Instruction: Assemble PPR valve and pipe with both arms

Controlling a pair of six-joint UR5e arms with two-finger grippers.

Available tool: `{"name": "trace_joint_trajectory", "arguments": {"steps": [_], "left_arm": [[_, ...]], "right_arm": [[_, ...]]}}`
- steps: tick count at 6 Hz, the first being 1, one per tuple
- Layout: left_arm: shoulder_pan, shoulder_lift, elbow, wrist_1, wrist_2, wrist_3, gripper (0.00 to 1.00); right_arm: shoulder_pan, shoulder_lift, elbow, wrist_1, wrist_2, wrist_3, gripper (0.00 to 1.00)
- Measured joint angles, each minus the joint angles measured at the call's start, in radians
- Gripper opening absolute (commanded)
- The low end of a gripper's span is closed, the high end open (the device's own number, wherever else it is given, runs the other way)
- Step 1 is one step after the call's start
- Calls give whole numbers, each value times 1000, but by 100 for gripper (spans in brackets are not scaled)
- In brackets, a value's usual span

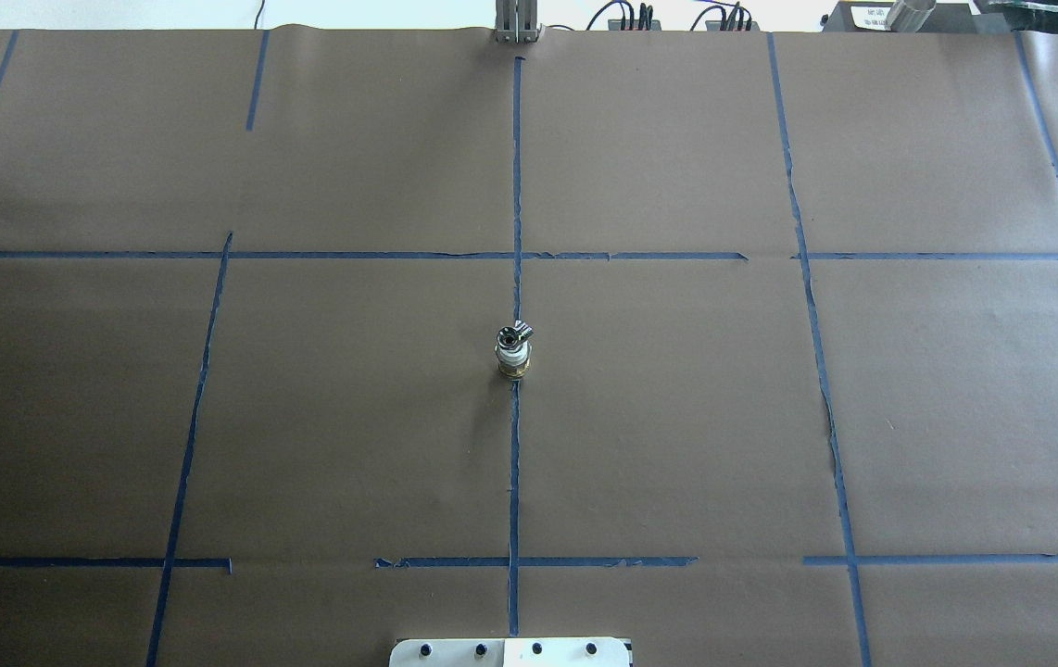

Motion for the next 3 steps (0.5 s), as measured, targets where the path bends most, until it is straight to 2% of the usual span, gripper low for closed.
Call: {"name": "trace_joint_trajectory", "arguments": {"steps": [3], "left_arm": [[2, 12, 7, 0, -2, 1, 100]], "right_arm": [[-2, -11, -2, 16, 10, 36, 100]]}}
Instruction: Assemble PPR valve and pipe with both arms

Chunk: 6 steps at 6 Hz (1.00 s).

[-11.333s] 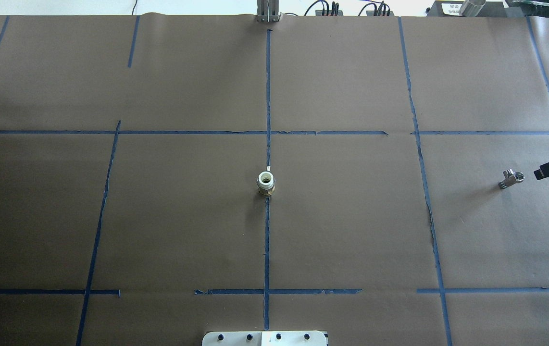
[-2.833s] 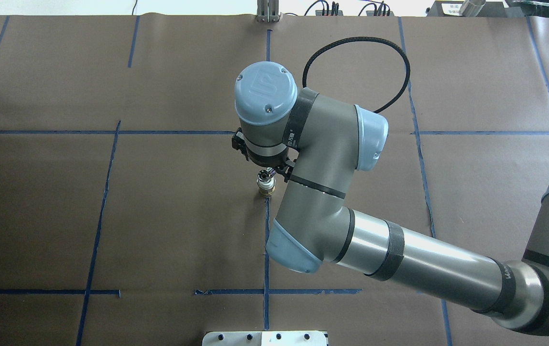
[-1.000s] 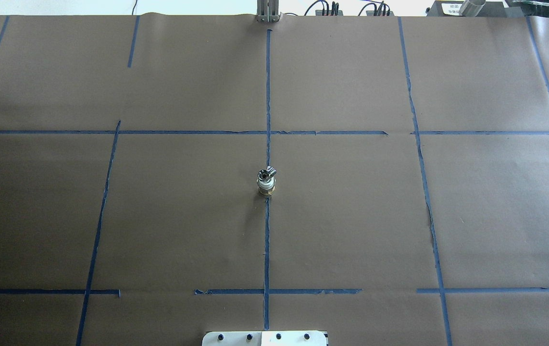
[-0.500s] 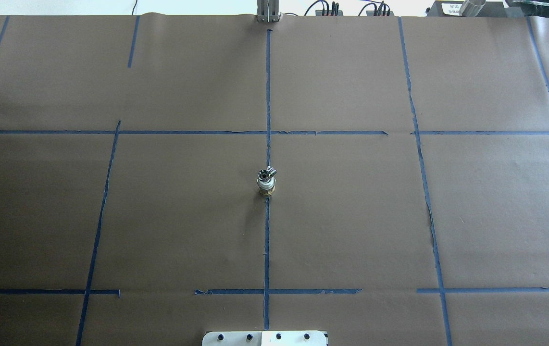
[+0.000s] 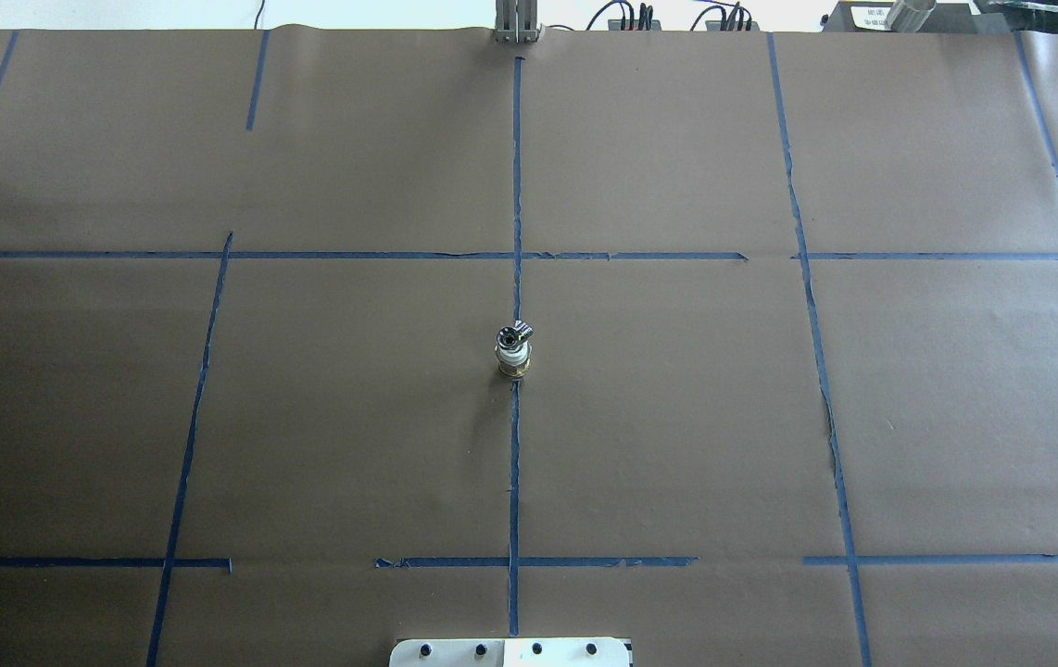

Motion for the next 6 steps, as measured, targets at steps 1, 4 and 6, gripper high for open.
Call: {"name": "trace_joint_trajectory", "arguments": {"steps": [1, 4, 6], "left_arm": [[0, 0, 1, -1, 0, 0, 100], [0, 2, 3, -1, 2, 0, 100], [0, 2, 3, 1, 2, -1, 100]], "right_arm": [[-1, 0, 0, 1, 1, 11, 100], [-17, 5, 1, 2, -1, 38, 100], [-29, 8, 0, 2, -4, 58, 100]]}}
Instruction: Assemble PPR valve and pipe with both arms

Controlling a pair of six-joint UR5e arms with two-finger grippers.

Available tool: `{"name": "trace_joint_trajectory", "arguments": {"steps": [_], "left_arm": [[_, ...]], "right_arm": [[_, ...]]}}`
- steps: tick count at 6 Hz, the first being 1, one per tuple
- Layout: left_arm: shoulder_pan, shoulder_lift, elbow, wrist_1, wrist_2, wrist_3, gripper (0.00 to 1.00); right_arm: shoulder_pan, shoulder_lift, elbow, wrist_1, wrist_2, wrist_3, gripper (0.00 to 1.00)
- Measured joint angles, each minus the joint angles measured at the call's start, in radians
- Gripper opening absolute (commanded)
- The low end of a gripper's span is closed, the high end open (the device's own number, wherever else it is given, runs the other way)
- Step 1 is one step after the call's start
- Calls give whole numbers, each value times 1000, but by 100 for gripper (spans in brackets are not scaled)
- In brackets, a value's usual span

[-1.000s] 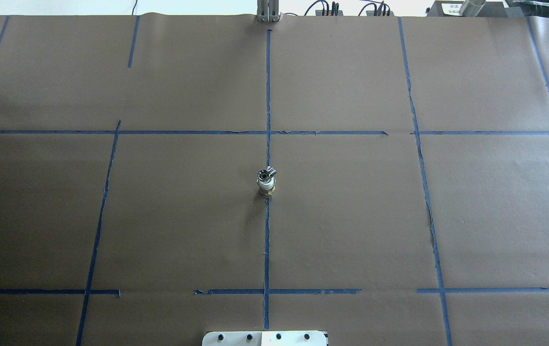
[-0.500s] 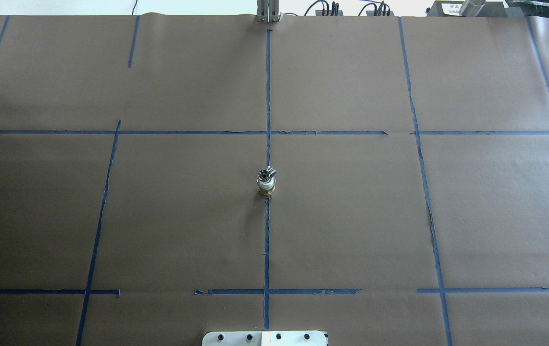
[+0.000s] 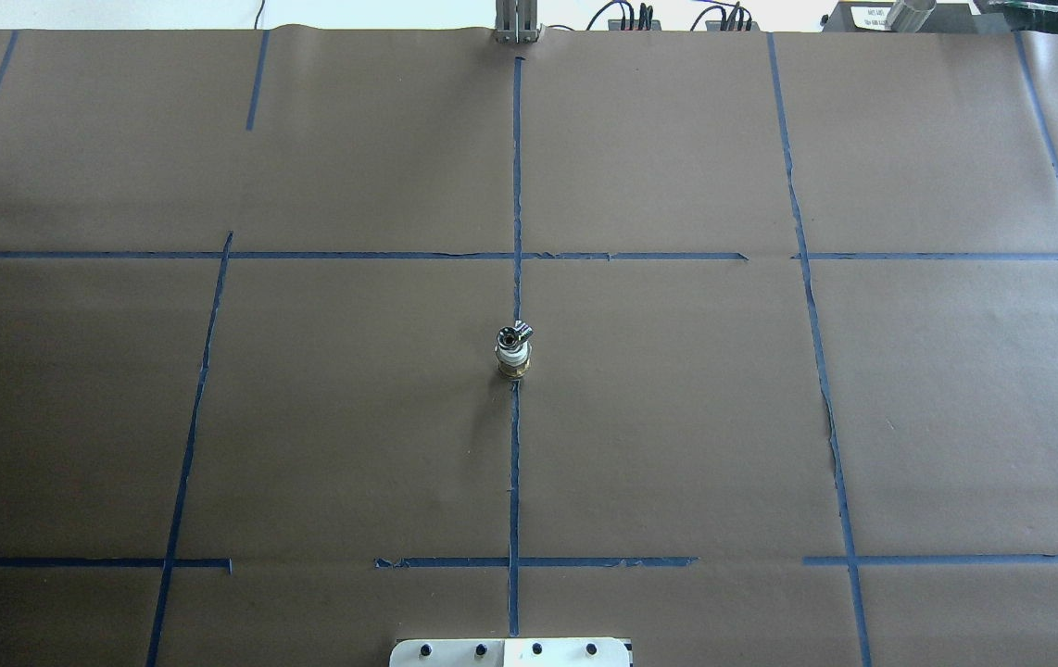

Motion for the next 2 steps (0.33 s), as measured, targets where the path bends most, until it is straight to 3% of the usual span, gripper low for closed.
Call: {"name": "trace_joint_trajectory", "arguments": {"steps": [2], "left_arm": [[2, 2, -2, 1, -1, -1, 100]], "right_arm": [[-3, 1, 1, 1, 0, 4, 100]]}}
